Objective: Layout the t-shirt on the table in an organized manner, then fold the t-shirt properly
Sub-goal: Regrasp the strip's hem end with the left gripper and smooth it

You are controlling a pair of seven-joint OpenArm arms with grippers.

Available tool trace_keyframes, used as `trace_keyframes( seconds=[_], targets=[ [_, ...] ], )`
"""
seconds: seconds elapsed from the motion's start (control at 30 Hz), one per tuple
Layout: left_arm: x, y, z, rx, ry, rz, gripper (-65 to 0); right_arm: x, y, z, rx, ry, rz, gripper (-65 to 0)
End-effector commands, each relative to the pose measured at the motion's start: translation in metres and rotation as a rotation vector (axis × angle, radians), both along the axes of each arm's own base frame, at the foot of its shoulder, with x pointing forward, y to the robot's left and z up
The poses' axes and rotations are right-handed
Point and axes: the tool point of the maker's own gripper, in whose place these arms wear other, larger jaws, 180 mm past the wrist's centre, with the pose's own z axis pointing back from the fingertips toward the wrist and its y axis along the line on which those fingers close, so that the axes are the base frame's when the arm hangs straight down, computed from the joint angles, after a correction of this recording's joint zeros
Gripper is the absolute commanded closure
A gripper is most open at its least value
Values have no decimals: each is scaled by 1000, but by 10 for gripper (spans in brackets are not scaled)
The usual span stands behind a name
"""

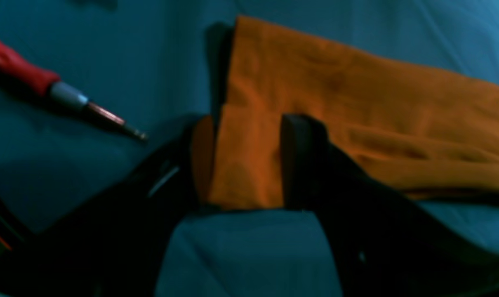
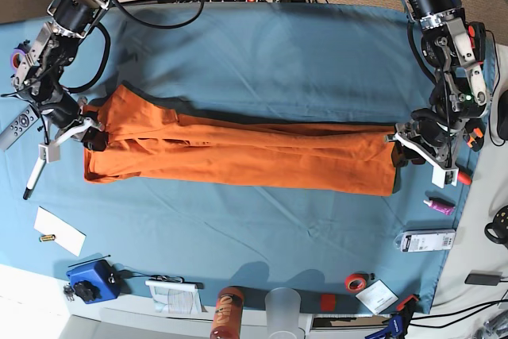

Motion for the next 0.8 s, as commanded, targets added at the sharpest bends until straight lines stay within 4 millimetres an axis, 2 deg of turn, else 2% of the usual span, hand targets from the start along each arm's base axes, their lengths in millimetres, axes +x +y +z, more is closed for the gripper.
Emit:
trace_keyframes(
  seconds=[0.0, 0.1, 0.17, 0.3, 0.43, 0.53, 0.67, 0.77],
  targets=[
    [11, 1, 26, 5, -80, -7, -276, 12, -15, 32, -23, -94, -19, -121],
    [10, 1, 40, 22, -108, -21, -276, 17, -24, 54, -42, -146, -43, -121],
    [5, 1, 37, 29, -78, -27, -276, 19, -30, 63, -47, -155, -56, -121],
    [-4, 2, 27, 25, -72, -17, -278, 16, -39, 66, -41, -153, -83, -121],
    [1, 9, 32, 41, -146, 18, -297, 11, -46, 65, -37, -146, -103, -121],
    [4, 11, 18, 59, -99, 16, -297, 9, -48, 64, -36, -137, -109, -121],
    [9, -8, -9, 24, -6, -38, -297, 6, -47, 60, -36, -111, -101, -121],
    [18, -12, -23, 46, 47, -55, -297, 5, -48, 59, -40, -102, -100, -121]
  ],
)
